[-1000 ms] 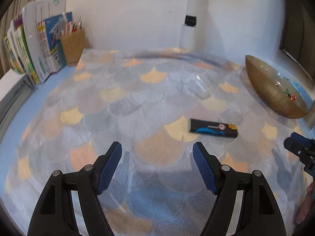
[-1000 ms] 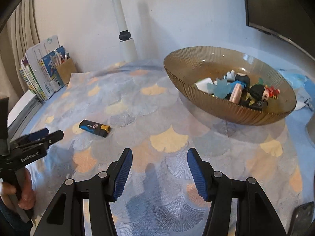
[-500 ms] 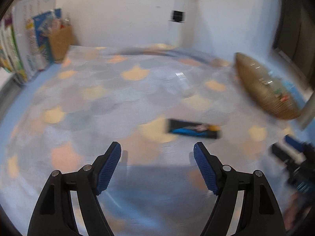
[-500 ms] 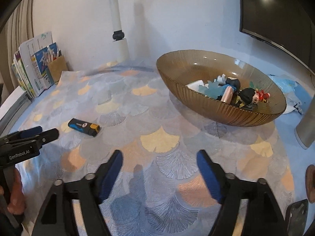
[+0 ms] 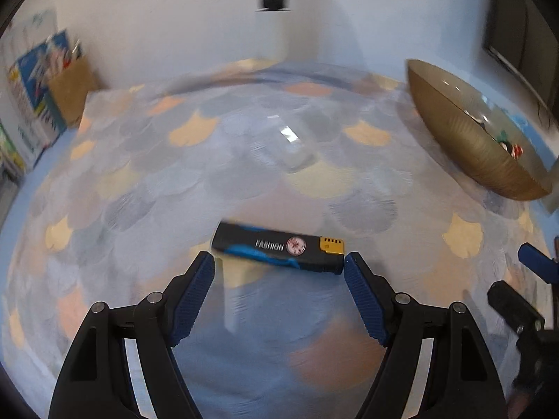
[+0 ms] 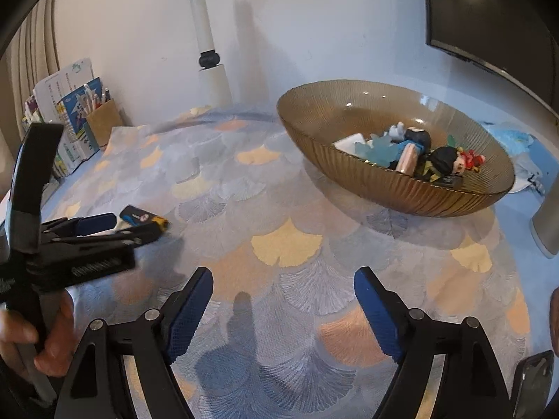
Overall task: Organize rigid objects
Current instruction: 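Grasp the blue FASHION box with the left tool while the right tool grasps the clear cup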
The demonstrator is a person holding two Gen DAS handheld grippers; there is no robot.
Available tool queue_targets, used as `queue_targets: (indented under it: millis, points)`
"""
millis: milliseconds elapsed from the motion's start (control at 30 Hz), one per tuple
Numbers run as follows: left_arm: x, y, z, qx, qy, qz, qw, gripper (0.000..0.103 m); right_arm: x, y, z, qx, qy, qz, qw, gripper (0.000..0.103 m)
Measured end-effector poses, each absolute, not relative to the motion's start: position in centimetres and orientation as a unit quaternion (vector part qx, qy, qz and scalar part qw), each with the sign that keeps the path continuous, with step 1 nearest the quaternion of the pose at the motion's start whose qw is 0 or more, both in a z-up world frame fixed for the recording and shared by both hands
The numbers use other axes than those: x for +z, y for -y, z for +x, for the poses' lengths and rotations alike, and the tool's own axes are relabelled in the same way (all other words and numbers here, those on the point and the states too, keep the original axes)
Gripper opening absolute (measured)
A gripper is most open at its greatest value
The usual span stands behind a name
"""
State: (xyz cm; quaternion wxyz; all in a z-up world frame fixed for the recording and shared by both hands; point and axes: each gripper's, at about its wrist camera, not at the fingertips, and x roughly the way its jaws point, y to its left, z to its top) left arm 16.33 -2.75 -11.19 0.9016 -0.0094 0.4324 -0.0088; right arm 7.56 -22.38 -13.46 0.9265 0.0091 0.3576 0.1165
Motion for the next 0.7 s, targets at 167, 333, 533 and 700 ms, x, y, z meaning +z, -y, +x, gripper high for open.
queue_targets:
  millis: [167, 333, 533, 700]
  points:
    - [-11.4, -2.5, 15.3, 0.028, -0.439, -0.034, 0.898, 0.075, -12.6, 20.3, 9.2, 0.171, -0.403, -0.003, 0.899, 0.082]
    - [-11.3, -4.2, 14.9, 0.016, -0.44, -0.064, 0.895, 0.075, -9.5, 16.1, 12.8, 0.216, -0.396, -0.036, 0.892, 0.082]
    - [-10.9, -1.8, 18.0, 0.01, -0.44, -0.052, 0.896, 0.075, -9.2, 11.6, 20.2, 0.264, -0.413, -0.024, 0.871, 0.064]
    - [-11.4, -0.8, 20.3, 0.022, -0.444, -0.035, 0.895, 0.069, -10.5, 8.6, 23.2, 0.271, -0.429, -0.062, 0.859, 0.064]
